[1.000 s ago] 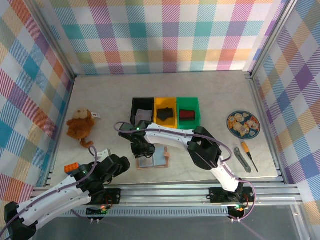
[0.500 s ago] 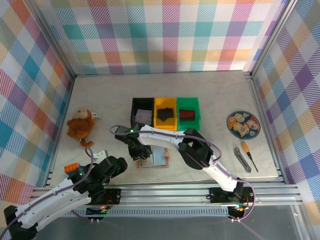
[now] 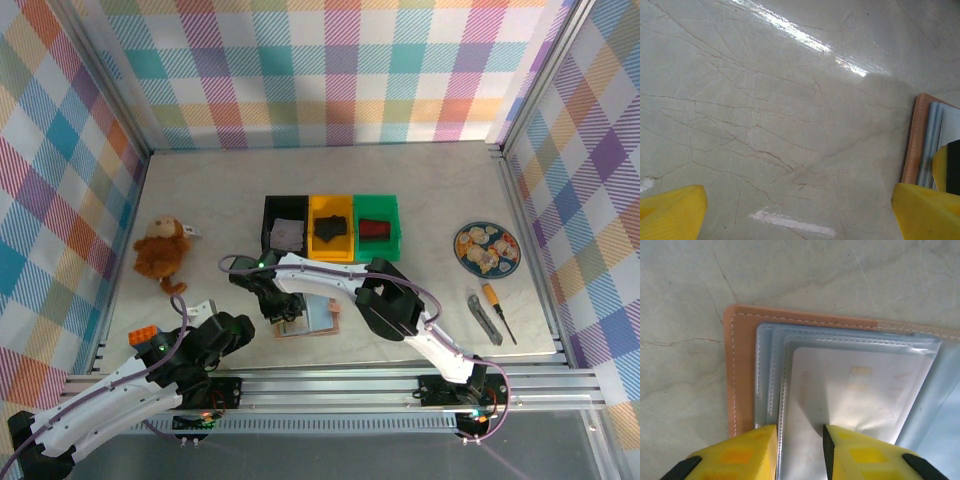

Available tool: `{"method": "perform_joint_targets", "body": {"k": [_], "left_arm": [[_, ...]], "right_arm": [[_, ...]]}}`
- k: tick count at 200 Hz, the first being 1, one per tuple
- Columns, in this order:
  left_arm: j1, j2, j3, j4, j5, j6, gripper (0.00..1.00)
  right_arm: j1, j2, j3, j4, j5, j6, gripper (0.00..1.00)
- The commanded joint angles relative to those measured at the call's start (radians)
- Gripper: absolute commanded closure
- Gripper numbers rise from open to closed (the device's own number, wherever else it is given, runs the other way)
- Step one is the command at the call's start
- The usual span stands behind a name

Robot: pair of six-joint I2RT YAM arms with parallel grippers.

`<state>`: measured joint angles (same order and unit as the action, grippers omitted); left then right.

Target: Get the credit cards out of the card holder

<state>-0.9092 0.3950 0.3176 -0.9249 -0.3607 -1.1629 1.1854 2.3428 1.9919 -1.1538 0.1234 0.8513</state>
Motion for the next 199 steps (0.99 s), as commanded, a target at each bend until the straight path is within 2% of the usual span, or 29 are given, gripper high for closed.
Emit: {"method": "perform_joint_targets", "body": {"k": [1, 53, 70, 179, 199], "left_arm": [[-0.008, -0.005, 0.000, -0.029, -0.006, 0.005, 0.05], [-0.008, -0.007, -0.007, -0.031, 0.002, 0.005, 0.05], [-0.008, -0.007, -0.008, -0.031, 0.004, 0.005, 0.05], [-0.008, -0.013, -0.021, -0.031, 0.003, 0.002, 0.05], [-0.008, -0.012, -0.022, -0.029, 0.003, 0.002, 0.05]], "right_arm": [[0.006, 0.028, 0.035, -0.046, 0.020, -0.007, 0.70], [0.006, 0.046, 0.036, -0.058, 0.019, -0.014, 0.73], [0.006, 0.041, 0.035, -0.059, 0.024, -0.013, 0.78], [0.006, 0.039, 0.003, -0.043, 0.031, -0.017, 0.84], [0.006, 0.038, 0.006, -0.040, 0.030, -0.020, 0.93]]}}
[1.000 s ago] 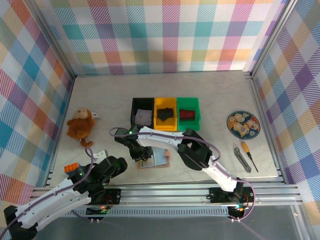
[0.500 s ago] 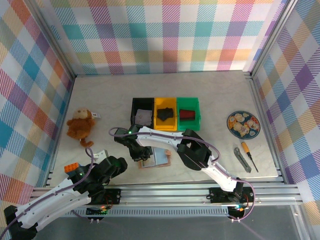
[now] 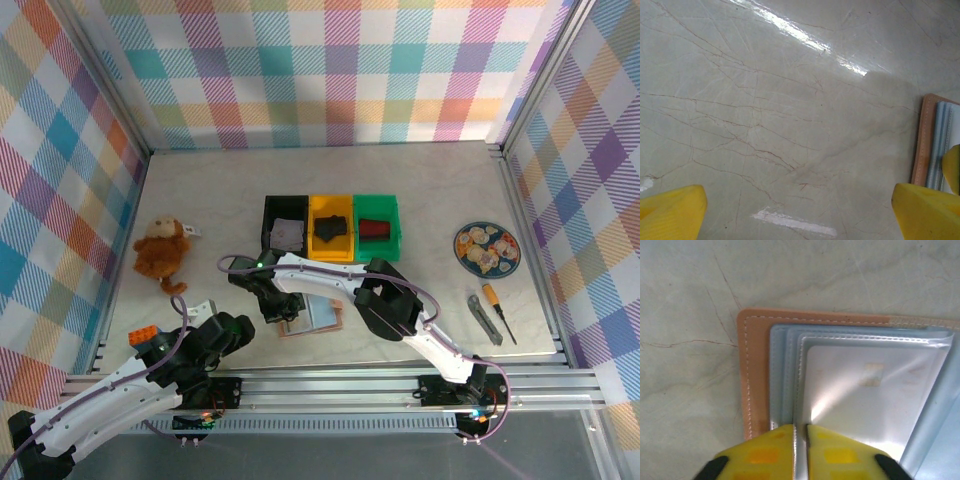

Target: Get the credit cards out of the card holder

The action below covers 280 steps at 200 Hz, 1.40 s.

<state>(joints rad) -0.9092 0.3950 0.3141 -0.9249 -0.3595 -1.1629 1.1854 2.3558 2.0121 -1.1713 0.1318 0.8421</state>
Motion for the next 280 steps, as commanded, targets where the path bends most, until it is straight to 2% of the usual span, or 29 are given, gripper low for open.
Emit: {"method": "perform_joint_targets", "body": {"k": [1, 41, 59, 184, 196, 201, 221, 240, 280], "left_arm": [[-0.008, -0.012, -0.017, -0.029, 0.002, 0.002, 0.05], [-0.008, -0.012, -0.017, -0.031, 0.004, 0.000, 0.05], [-0.008, -0.012, -0.017, -0.031, 0.004, -0.001, 0.05], [-0.009, 0.030, -0.009, 0.024, 0.027, 0.010, 0.05], [-0.008, 0.044, -0.002, 0.037, 0.033, 0.012, 0.05], [-0.008, 0.052, 0.003, 0.039, 0.033, 0.014, 0.05], [-0.008, 0.080, 0.016, 0.105, 0.053, 0.057, 0.04], [-0.008, 0.117, 0.014, 0.201, 0.083, 0.130, 0.04], [-0.008, 0.258, 0.036, 0.309, 0.056, 0.220, 0.02]], "right_arm": [[0.006, 0.025, -0.015, -0.022, 0.022, -0.011, 0.93], [0.008, 0.013, -0.009, -0.022, 0.029, -0.012, 0.94], [0.006, -0.002, -0.010, -0.023, 0.034, -0.012, 1.00], [0.004, -0.123, -0.022, -0.022, 0.064, -0.022, 1.00], [0.005, -0.129, -0.039, -0.016, 0.056, -0.026, 0.78], [0.005, -0.138, -0.052, -0.007, 0.053, -0.025, 0.71], [0.005, -0.205, -0.170, 0.080, 0.023, -0.034, 0.64], [0.006, -0.281, -0.292, 0.160, 0.012, -0.057, 0.53], [-0.002, -0.327, -0.338, 0.100, 0.081, -0.052, 0.45]]}}
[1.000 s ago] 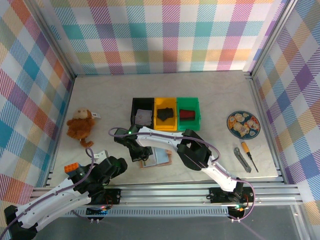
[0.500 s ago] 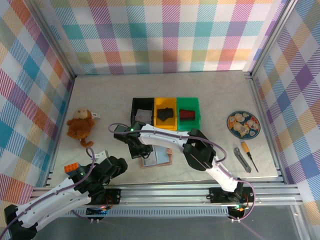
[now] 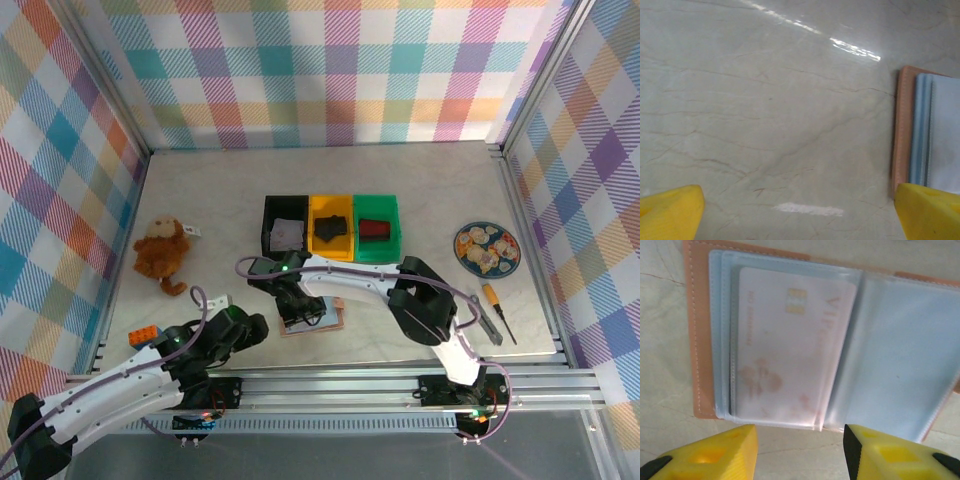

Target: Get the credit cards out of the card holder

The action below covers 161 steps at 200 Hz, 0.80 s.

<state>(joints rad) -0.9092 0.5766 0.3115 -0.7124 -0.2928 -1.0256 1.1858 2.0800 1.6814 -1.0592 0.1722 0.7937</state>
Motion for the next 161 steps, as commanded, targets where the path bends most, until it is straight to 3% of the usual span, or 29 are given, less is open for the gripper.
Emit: {"method": "perform_joint_targets", "body": {"k": [1, 23, 40, 80, 103, 161], "left_arm": [[-0.009, 0.081, 0.041, 0.098, -0.012, 0.083, 0.02], [-0.007, 0.212, 0.087, 0.147, -0.003, 0.102, 0.02], [-0.005, 0.321, 0.110, 0.209, 0.042, 0.107, 0.02], [-0.002, 0.503, 0.169, 0.342, 0.140, 0.146, 0.05], [0.001, 0.476, 0.162, 0.378, 0.128, 0.145, 0.05], [0.006, 0.201, 0.028, 0.563, 0.122, 0.042, 0.05]], "right_arm": [[-0.003, -0.052, -0.008, -0.013, 0.042, -0.004, 0.45], [-0.023, -0.062, -0.017, -0.012, 0.006, 0.018, 0.44], [-0.050, -0.073, -0.052, 0.030, -0.090, 0.035, 0.44], [-0.101, -0.136, -0.175, 0.197, -0.239, 0.052, 0.44], [-0.127, -0.190, -0.259, 0.284, -0.273, 0.069, 0.45], [-0.168, -0.300, -0.355, 0.349, -0.267, 0.083, 0.50]]}}
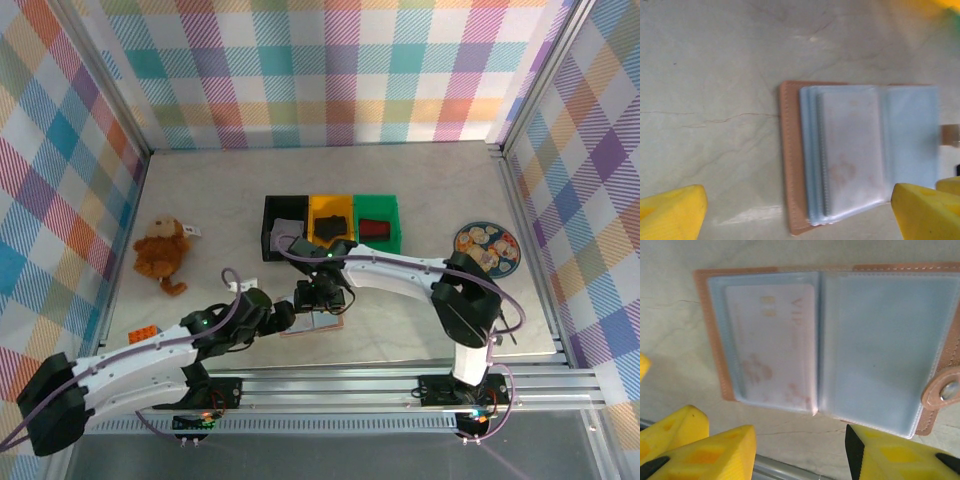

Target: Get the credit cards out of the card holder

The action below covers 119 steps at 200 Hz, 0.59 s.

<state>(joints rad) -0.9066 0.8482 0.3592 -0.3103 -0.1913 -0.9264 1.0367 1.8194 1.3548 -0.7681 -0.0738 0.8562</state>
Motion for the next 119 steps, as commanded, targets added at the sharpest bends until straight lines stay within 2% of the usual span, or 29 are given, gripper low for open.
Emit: {"method": "perform_joint_targets", "body": {"k": [1, 33, 119], "left_arm": [[0.003, -0.070, -0.019, 0.161, 0.021, -0.059, 0.05], [0.003, -0.046, 0.004, 0.178, 0.059, -0.092, 0.07], [0.002, 0.122, 0.029, 0.342, 0.136, -0.132, 0.10]], "right_arm": [[-0.020, -0.041, -0.029, 0.057, -0.020, 0.020, 0.50], [-0.063, -0.055, -0.042, 0.004, 0.041, 0.008, 0.52], [-0.108, 0.014, -0.098, 0.096, -0.039, -0.013, 0.57]]}}
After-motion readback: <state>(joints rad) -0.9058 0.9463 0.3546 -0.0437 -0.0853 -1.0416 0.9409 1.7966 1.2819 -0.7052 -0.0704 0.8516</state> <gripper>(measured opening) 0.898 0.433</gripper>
